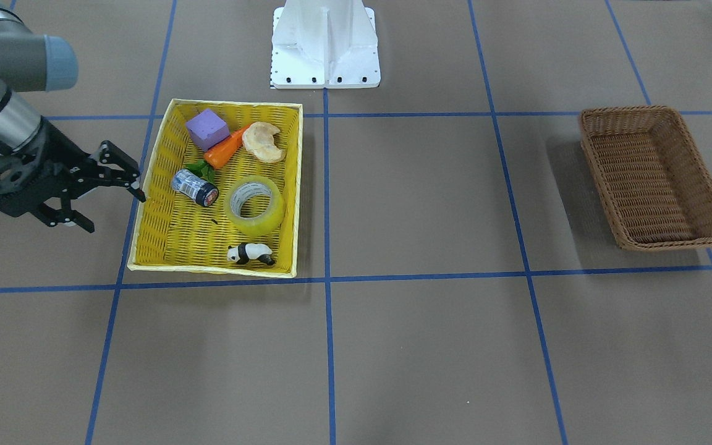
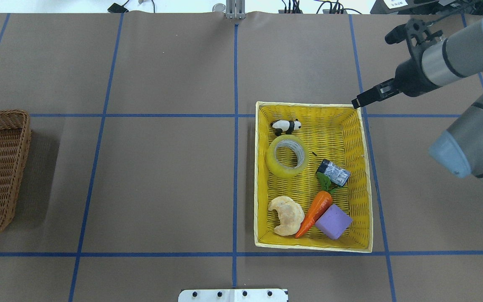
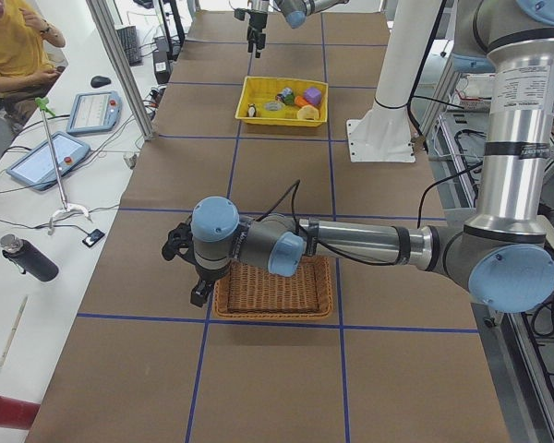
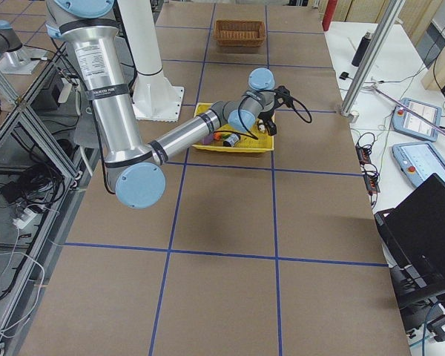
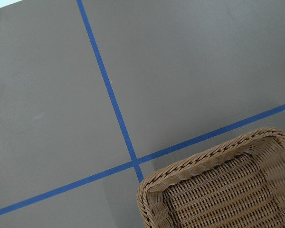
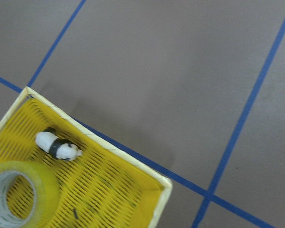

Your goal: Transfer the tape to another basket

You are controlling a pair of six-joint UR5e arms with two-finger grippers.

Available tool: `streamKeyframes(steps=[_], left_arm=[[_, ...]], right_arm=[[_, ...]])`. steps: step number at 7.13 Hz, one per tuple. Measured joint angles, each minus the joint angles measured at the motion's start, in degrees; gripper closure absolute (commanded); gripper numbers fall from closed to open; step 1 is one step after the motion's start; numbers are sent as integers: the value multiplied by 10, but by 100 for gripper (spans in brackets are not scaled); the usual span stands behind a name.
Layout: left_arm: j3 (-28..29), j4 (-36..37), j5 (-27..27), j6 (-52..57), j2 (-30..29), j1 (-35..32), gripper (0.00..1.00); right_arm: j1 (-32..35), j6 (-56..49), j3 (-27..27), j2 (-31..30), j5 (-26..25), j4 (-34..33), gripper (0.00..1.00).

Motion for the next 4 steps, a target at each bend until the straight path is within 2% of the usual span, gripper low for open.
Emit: streamKeyframes(steps=[2,4], left_arm=[[3,-14,-14,2,4,0,1],[3,-28,-18,0,5,-1,1]], right_arm=[[-83,56,2,13,-85,0,3],[-143,110,-7,27,-132,0,3]])
